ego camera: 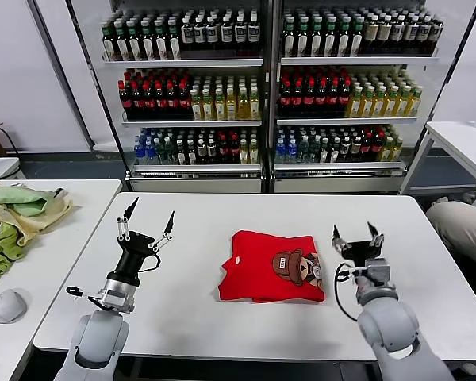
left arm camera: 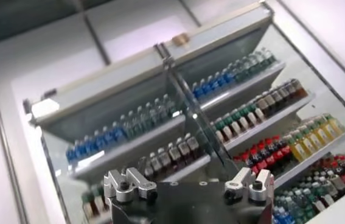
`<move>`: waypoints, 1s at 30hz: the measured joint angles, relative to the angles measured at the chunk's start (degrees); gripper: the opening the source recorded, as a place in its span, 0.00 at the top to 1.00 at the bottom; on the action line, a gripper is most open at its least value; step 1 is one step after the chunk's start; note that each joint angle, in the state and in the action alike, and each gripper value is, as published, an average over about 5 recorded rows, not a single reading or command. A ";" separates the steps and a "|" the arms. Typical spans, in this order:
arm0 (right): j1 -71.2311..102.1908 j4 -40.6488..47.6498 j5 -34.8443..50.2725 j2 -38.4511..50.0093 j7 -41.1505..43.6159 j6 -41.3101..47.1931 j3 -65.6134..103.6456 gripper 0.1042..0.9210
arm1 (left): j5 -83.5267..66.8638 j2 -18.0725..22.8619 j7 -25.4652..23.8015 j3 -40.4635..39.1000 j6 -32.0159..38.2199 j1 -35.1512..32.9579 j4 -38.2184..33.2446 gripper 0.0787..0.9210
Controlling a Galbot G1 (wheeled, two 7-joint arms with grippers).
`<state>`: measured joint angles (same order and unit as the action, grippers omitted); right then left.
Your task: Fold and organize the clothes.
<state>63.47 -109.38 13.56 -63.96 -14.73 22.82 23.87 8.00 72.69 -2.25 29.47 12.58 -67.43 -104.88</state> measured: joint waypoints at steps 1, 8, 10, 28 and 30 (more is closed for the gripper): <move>-0.54 0.66 -0.13 0.33 0.55 -0.42 0.44 0.12 | -0.91 0.09 -0.03 -0.16 -0.82 0.07 0.08 0.12; -2.58 3.93 -0.15 2.28 2.95 -2.93 3.56 0.12 | -5.30 0.75 -0.38 -0.92 -4.88 0.69 0.62 0.12; -3.02 4.62 -0.23 2.58 3.35 -3.36 4.29 0.12 | -5.93 0.82 -0.71 -0.89 -5.61 0.95 0.89 0.12; -4.11 8.81 -4.77 2.70 8.67 -9.45 5.75 0.12 | -8.26 1.31 0.20 -1.46 -7.77 2.45 2.62 0.12; -4.15 9.17 -5.77 2.54 9.29 -10.01 5.57 0.12 | -8.38 1.43 0.35 -1.45 -7.79 2.55 2.73 0.12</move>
<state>59.33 -100.21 7.79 -61.42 -5.43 12.81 29.44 -0.38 74.13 -1.90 28.02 4.79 -64.88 -102.15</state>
